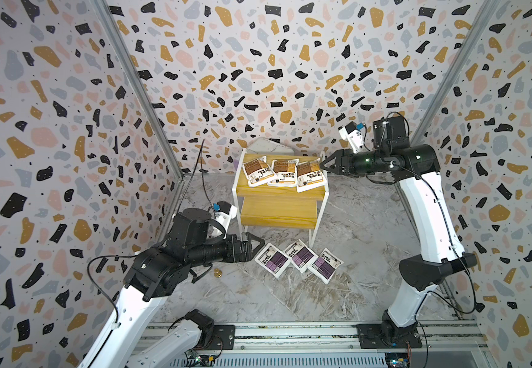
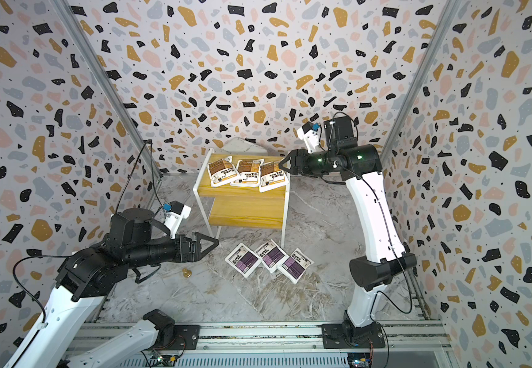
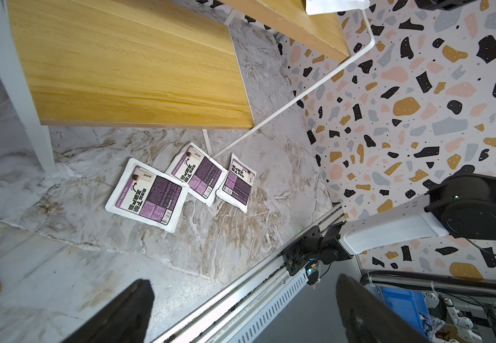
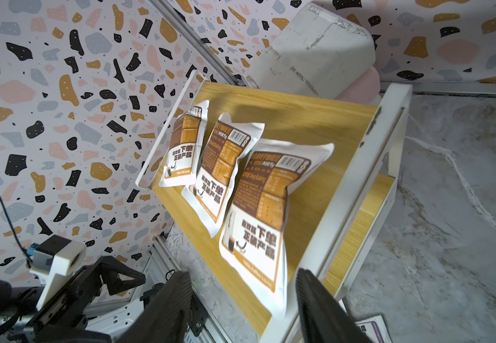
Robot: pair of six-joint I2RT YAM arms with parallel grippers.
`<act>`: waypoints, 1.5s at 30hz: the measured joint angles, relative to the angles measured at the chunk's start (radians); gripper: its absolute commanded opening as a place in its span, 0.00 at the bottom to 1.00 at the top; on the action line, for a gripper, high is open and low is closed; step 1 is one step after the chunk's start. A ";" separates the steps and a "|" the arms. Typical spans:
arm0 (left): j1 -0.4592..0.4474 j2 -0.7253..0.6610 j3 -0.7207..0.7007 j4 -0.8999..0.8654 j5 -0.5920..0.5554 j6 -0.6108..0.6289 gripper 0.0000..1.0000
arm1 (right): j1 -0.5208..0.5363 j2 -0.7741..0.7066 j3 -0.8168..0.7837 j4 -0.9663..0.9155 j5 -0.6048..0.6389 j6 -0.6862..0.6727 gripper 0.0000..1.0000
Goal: Place the bagged coffee beans on the shelf by color
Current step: Place the bagged coffee beans on the shelf, then pick up the bagged coffee beans at the center of the board.
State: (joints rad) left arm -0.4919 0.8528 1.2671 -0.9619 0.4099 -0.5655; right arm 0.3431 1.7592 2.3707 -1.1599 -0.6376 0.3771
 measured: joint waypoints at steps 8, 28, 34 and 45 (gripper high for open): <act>0.002 0.000 -0.026 0.023 0.001 -0.026 1.00 | 0.015 -0.069 -0.142 0.038 -0.020 0.011 0.61; 0.021 0.005 -0.031 0.020 0.000 -0.029 1.00 | 0.069 -0.039 -0.154 0.074 -0.010 0.024 0.62; 0.030 0.030 -0.052 0.024 0.007 -0.049 1.00 | 0.079 -0.181 -0.301 0.083 -0.032 0.031 0.61; 0.039 0.026 -0.347 0.132 0.087 -0.168 1.00 | 0.107 -0.646 -1.067 0.086 0.095 0.141 0.60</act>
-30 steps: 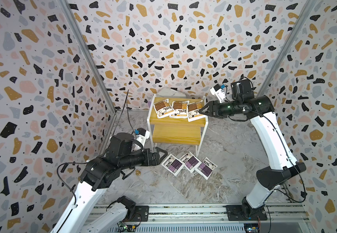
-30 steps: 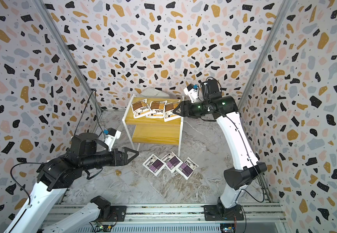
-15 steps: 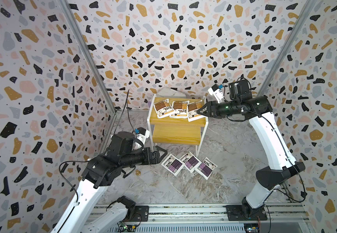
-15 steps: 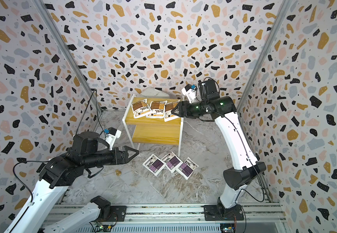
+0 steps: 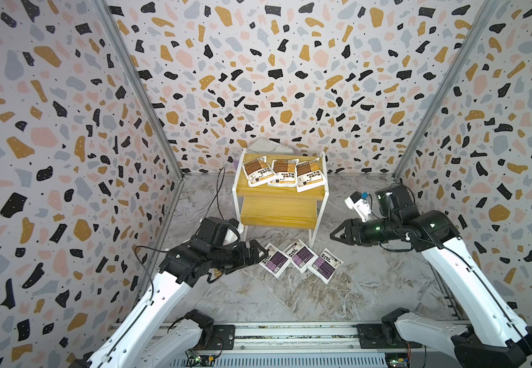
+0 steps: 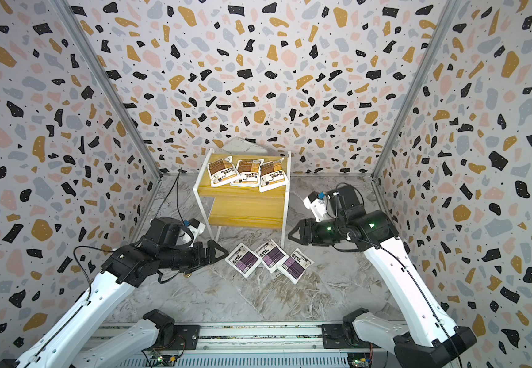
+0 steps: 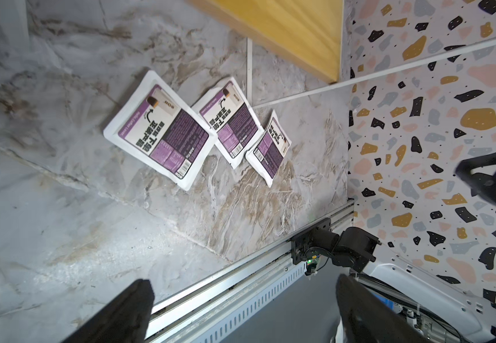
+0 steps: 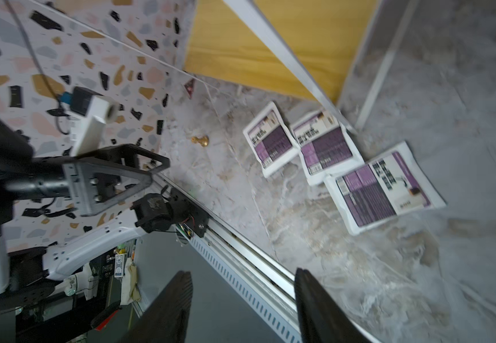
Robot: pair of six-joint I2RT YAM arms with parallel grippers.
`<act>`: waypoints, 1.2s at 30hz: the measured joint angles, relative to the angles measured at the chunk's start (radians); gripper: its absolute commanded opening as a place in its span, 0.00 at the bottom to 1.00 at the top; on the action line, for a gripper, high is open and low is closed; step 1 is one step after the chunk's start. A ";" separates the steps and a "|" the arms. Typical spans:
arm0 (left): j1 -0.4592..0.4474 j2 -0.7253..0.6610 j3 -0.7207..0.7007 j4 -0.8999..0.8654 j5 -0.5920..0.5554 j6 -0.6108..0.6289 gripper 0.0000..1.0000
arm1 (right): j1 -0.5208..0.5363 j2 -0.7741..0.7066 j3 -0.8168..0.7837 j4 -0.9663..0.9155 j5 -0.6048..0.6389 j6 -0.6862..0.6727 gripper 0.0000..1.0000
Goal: Place the bagged coffee beans on the shelf by color
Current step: Pick up the bagged coffee beans at the center of the board.
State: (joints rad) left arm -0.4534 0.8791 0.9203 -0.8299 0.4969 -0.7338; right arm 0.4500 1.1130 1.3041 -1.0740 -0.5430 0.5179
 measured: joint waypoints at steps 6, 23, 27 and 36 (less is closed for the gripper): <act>0.000 -0.034 -0.128 0.101 0.045 -0.045 1.00 | -0.016 0.005 -0.312 0.018 0.084 0.082 0.60; 0.000 -0.096 -0.261 0.196 0.078 -0.090 1.00 | -0.046 0.222 -0.576 0.328 0.103 0.256 0.49; 0.000 -0.099 -0.261 0.195 0.075 -0.087 1.00 | -0.045 0.282 -0.576 0.376 0.127 0.283 0.49; 0.000 -0.099 -0.249 0.166 0.062 -0.061 1.00 | -0.040 0.372 -0.552 0.417 0.169 0.312 0.48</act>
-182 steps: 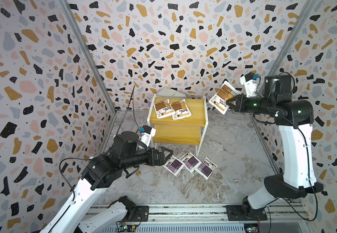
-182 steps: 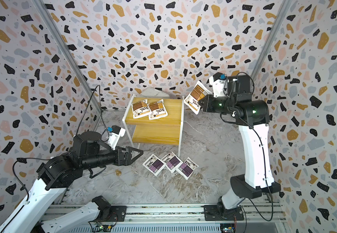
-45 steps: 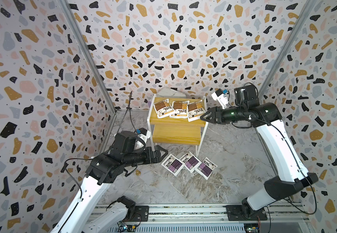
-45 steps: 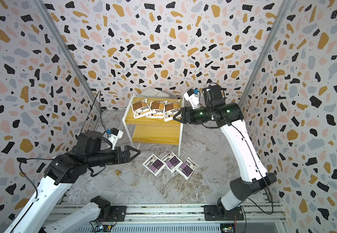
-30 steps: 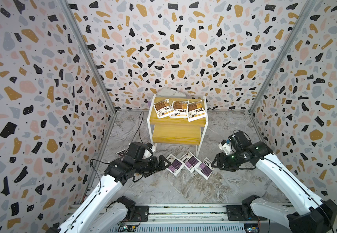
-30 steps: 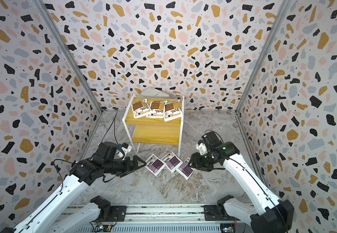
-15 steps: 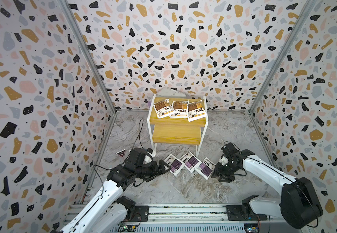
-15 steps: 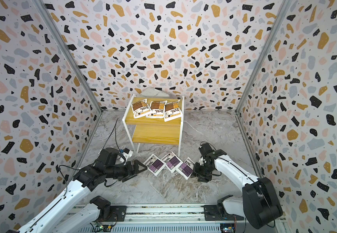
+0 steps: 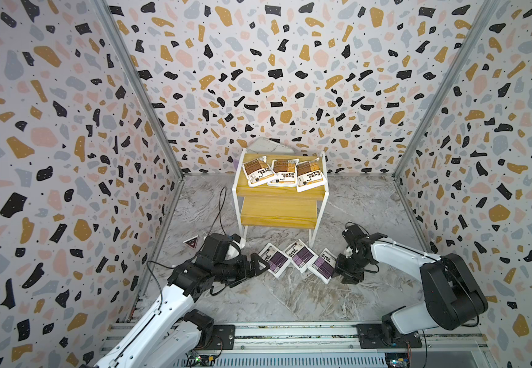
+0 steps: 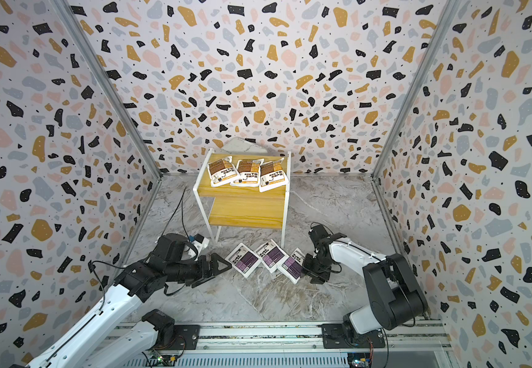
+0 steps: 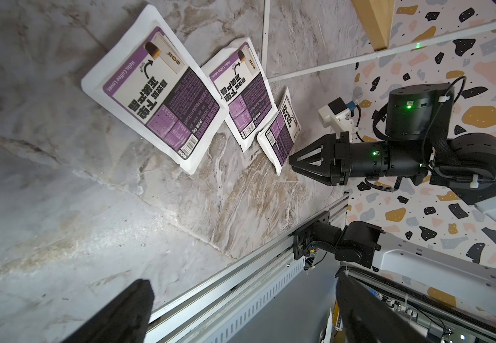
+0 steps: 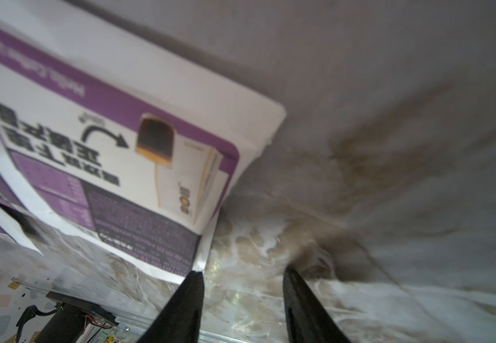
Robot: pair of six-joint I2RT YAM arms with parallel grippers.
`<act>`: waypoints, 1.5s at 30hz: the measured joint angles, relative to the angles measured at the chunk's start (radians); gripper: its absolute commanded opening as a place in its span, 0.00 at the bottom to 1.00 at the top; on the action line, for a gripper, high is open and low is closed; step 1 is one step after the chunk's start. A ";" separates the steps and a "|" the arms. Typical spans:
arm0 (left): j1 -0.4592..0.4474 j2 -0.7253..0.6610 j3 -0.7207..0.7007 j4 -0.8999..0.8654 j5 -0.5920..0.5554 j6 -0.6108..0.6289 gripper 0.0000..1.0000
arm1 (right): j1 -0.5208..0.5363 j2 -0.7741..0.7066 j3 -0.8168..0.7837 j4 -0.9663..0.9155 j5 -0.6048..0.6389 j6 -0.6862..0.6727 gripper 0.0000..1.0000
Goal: Place the bagged coffee beans on the shelf by color
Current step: Pick up the bagged coffee beans at the center of the board.
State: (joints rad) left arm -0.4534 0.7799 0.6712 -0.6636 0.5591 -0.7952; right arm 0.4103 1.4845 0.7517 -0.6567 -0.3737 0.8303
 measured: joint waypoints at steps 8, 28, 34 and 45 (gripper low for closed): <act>0.000 0.016 0.010 -0.018 -0.009 0.020 1.00 | 0.009 0.063 0.062 0.005 0.018 0.003 0.48; 0.008 0.028 0.033 -0.026 -0.026 0.041 1.00 | 0.047 0.152 0.153 -0.100 0.122 -0.105 0.25; 0.009 0.050 0.033 -0.024 -0.026 0.043 1.00 | 0.050 0.132 0.137 -0.106 0.174 -0.157 0.00; 0.010 0.062 0.033 -0.003 -0.017 0.043 1.00 | 0.046 -0.061 0.035 -0.125 0.212 -0.242 0.20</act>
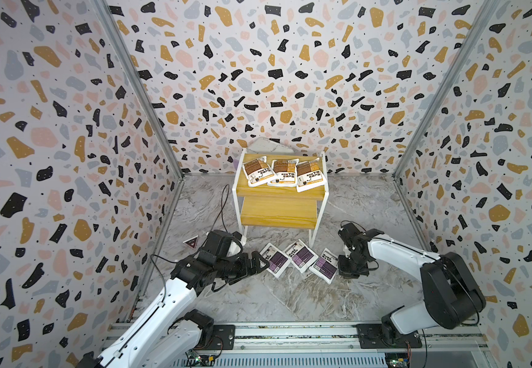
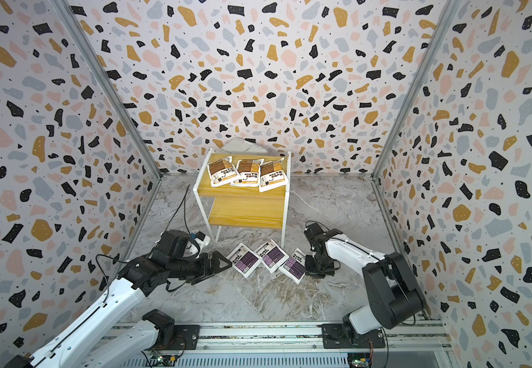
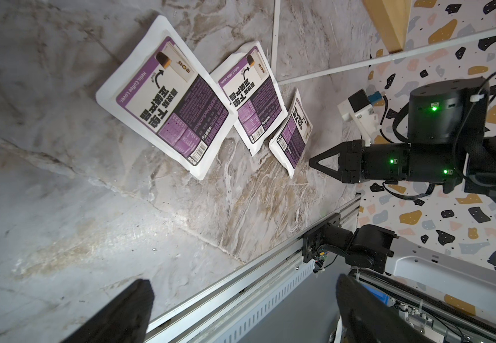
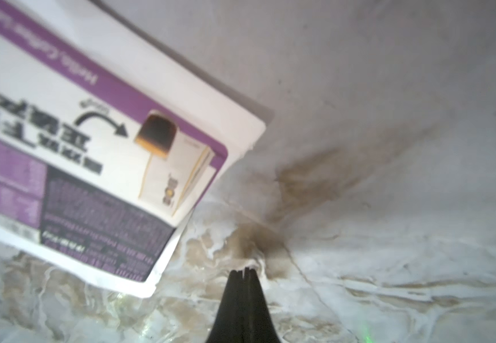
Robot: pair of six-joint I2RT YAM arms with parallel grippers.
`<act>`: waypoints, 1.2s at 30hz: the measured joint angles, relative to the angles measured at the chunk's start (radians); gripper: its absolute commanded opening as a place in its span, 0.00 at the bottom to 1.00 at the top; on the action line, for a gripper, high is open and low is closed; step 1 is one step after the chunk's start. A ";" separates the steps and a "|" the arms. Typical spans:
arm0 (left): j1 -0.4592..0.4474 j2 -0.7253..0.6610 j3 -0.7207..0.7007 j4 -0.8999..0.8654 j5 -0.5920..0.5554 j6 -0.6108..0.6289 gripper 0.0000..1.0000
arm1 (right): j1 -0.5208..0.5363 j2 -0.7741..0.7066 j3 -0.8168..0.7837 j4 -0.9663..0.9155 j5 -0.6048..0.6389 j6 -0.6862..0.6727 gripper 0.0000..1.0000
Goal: Place the bagged coffee beans on the shelf by color
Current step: Pick up the bagged coffee beans at the center of the board.
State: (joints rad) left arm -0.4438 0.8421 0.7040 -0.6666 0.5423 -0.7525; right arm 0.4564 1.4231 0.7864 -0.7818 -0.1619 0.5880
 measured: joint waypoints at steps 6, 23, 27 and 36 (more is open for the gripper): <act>-0.001 0.022 -0.022 0.101 0.037 -0.003 0.99 | -0.006 -0.096 -0.069 0.073 -0.103 0.082 0.34; -0.121 0.116 -0.058 0.274 0.021 0.086 1.00 | -0.006 0.072 -0.020 0.204 -0.134 0.183 0.43; -0.120 0.092 -0.071 0.272 0.016 0.107 1.00 | -0.006 0.109 0.014 0.213 -0.124 0.188 0.41; -0.121 0.025 -0.073 0.218 -0.011 0.134 1.00 | 0.022 0.196 0.108 0.144 -0.031 0.144 0.30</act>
State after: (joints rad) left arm -0.5644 0.8673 0.6308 -0.4488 0.5316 -0.6182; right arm 0.4786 1.6188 0.8948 -0.6380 -0.1928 0.7319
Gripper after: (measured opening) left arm 0.999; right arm 0.320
